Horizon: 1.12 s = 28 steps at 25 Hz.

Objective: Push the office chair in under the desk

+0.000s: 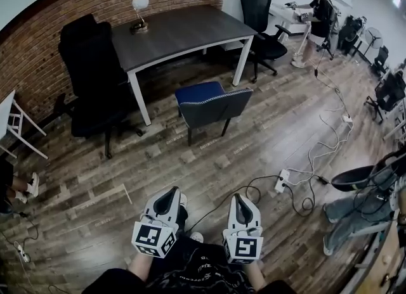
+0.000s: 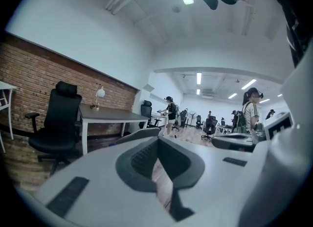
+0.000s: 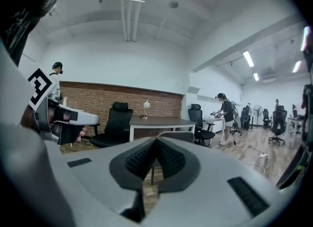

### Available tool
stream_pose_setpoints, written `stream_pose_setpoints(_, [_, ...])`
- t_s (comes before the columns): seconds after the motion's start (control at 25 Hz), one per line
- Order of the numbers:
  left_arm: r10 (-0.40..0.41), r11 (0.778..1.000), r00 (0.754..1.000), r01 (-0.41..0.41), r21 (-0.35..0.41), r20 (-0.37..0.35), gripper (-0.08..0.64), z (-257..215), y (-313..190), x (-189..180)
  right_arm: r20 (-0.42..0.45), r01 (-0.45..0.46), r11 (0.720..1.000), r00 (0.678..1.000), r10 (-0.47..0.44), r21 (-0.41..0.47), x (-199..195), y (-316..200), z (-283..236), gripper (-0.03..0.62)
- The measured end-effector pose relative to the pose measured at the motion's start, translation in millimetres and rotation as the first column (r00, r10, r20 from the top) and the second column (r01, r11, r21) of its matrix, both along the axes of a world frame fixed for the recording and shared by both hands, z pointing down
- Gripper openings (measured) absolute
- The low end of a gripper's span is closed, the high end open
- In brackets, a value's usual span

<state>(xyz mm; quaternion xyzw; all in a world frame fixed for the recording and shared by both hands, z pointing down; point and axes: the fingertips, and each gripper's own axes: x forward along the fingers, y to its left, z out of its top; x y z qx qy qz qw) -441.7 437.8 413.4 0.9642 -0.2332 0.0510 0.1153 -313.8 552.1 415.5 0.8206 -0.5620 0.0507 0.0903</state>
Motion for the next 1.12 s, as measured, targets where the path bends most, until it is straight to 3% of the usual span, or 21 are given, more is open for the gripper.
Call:
stream_pose_setpoints(0.16, [0.035, 0.998, 0.998, -0.038, 0.043, 0.055, 0.006, 7, -15, 21, -0.002, -0.013, 1.000, 1.000, 0.013, -0.017, 13, -13, 5, 0.005])
stream_pose_setpoints(0.4, [0.099, 0.995, 0.994, -0.100, 0.010, 0.038, 0.006, 14, -43, 60, -0.014, -0.053, 0.996, 0.999, 0.052, -0.069, 43, -39, 15, 0.005])
stream_pose_setpoints(1.12, [0.205, 0.979, 0.978, -0.205, -0.002, 0.033, 0.006, 17, -187, 148, -0.004, -0.146, 0.984, 0.989, 0.147, -0.103, 111, -172, 18, 0.005])
